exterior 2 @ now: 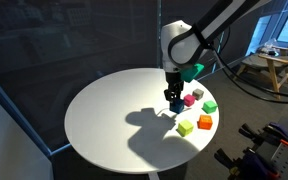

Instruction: Put the blue cube on the yellow cube

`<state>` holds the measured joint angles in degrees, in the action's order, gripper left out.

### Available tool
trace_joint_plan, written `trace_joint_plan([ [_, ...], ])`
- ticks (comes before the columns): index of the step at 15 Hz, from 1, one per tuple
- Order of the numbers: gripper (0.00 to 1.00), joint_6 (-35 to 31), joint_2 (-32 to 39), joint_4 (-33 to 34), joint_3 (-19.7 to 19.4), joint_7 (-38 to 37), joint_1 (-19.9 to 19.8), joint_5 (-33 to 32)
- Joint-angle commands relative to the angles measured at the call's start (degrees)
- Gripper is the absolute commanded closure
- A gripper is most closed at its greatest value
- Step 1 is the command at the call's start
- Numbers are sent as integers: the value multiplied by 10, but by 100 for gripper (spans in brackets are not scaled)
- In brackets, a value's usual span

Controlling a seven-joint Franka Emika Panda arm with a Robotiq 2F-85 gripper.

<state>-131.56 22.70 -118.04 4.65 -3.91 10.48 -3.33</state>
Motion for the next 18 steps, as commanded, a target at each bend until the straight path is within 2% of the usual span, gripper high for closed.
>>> trace_joint_plan([
  [1, 43, 2, 0, 1, 4, -1, -4, -2],
  [3, 43, 2, 0, 1, 4, -1, -4, -2],
  [4, 68, -4, -1, 1, 2, -7, -1, -9],
  [10, 68, -66, -29, -34, 1, -15, 10, -33],
  [18, 68, -89, -71, -97, 16, -9, 19, -28],
])
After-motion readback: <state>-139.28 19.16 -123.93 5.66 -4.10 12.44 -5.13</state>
